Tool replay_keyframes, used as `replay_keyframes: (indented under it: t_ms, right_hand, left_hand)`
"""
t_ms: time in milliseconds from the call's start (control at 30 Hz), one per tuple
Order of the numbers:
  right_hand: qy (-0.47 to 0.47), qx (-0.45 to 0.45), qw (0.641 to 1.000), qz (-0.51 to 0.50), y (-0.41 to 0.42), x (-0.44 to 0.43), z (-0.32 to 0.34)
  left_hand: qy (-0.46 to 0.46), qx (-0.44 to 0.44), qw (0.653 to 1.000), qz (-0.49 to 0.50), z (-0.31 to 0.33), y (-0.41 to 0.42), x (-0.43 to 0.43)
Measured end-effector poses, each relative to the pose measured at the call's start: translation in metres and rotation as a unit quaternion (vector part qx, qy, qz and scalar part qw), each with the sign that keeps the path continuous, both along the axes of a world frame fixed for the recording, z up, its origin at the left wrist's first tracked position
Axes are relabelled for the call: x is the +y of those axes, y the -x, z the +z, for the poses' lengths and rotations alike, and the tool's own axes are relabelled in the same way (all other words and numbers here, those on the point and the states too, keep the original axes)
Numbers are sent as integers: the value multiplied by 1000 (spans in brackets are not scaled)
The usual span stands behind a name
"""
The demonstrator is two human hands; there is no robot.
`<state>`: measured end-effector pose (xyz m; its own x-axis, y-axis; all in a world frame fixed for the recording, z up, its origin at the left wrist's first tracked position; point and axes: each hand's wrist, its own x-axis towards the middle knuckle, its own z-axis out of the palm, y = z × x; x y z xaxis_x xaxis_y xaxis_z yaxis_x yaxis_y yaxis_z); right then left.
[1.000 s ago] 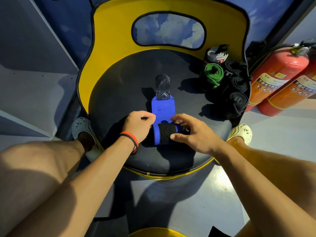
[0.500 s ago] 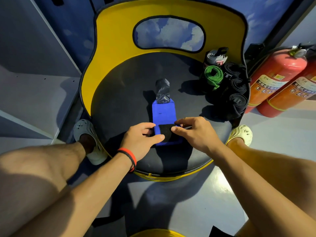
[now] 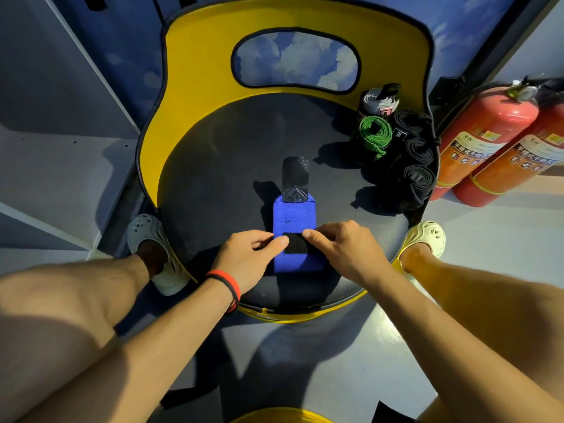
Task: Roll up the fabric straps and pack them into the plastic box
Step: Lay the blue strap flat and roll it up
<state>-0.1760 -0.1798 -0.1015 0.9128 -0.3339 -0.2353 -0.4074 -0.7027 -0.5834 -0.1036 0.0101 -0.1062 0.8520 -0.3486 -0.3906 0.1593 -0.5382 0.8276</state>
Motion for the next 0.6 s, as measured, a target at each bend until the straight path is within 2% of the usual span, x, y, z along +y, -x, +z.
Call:
replay_keyframes:
  t_ms: [67, 133, 200, 267, 367, 467, 600]
  right_hand:
    - [77, -73, 994, -10, -1, 8, -5]
    - [87, -163, 983, 1, 2, 13, -4]
    - [103, -210, 970, 61, 8, 13, -3]
    - [133, -192, 966, 106, 17, 12, -3]
    - [141, -141, 972, 120, 21, 8, -12]
    - [86, -150, 976, 136, 14, 0, -20]
    - [-5, -119, 987, 112, 2, -16, -15]
  left_hand:
    - [-12, -15, 1000, 14, -1, -5, -5]
    - [-18, -21, 999, 27, -3, -9, -9]
    - [-16, -25, 999, 43, -5, -15, -13]
    - [-16, -37, 998, 50, -7, -21, -16]
    - [-11, -71, 996, 56, -5, -26, -20]
    - [-5, -92, 994, 52, -2, -26, -22]
    - [-19, -57, 998, 14, 9, -22, -18]
